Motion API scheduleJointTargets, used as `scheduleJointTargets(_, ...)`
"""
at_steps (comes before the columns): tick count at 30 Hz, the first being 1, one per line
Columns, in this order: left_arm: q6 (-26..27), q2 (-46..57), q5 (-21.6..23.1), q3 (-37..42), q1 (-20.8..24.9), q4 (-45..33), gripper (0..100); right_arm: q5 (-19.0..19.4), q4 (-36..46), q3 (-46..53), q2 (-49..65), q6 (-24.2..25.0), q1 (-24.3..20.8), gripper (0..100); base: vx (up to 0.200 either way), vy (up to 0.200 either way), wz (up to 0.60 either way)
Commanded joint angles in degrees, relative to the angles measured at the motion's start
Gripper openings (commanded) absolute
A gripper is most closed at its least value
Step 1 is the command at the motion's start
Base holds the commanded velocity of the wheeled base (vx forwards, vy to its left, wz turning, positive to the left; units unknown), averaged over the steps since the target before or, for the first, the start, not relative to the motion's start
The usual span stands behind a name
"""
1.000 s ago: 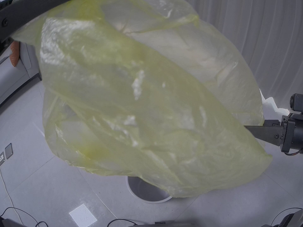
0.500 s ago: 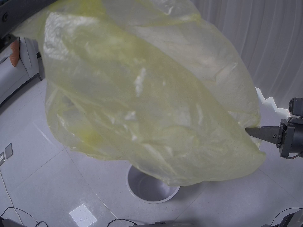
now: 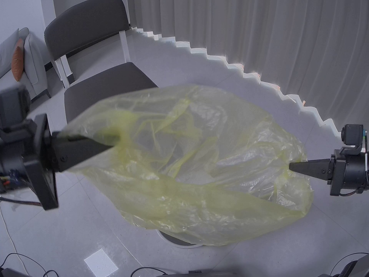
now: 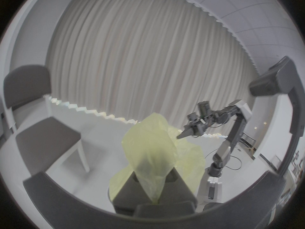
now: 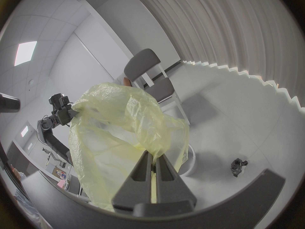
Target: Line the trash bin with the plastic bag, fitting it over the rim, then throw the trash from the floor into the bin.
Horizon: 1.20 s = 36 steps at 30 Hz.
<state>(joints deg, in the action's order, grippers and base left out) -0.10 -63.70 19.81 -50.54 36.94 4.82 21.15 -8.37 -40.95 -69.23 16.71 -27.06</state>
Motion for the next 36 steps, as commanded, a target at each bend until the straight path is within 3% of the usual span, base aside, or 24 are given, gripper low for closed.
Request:
scheduleJointTargets(1, -2.89, 0.50, -3.73, 7.92, -2.66, 3.36, 0, -0.76, 0.20, -0.18, -6.71, -2.04, -0.10, 0, 0.000, 0.000, 0.00)
scheduleJointTargets(2, -4.47, -0.99, -3.64, 10.11, -4.07, 3.80, 0, -3.13, -0.06, -0.10, -10.05, -2.56, -0.27, 0, 0.000, 0.000, 0.00)
scheduleJointTargets(4, -5.88, -3.01, -3.64, 11.78, -4.24, 5.29, 0, -4.36, -0.41, -0.10, -12.77, -3.00, -1.06, 0, 0.000, 0.000, 0.00)
scheduleJointTargets(11, -10.71, -11.80, -3.46, 19.17, -5.38, 20.32, 0, -4.72, -0.59, -0.71, -19.54, -4.85, -1.33, 0, 0.000, 0.000, 0.00)
scheduleJointTargets(16, -11.06, -18.31, -3.37, 23.38, -5.56, 29.37, 0, -4.72, -1.64, -0.80, -23.14, -5.29, -1.33, 0, 0.000, 0.000, 0.00)
scheduleJointTargets(29, -14.32, -30.96, -2.23, 26.46, -8.81, 41.68, 0, -4.72, -5.78, -0.54, -33.25, -8.72, -1.85, 0, 0.000, 0.000, 0.00)
scheduleJointTargets(36, -14.32, -40.89, -1.62, 26.64, -10.22, 53.63, 0, -4.36, -6.04, -0.54, -36.06, -9.07, -1.06, 0, 0.000, 0.000, 0.00)
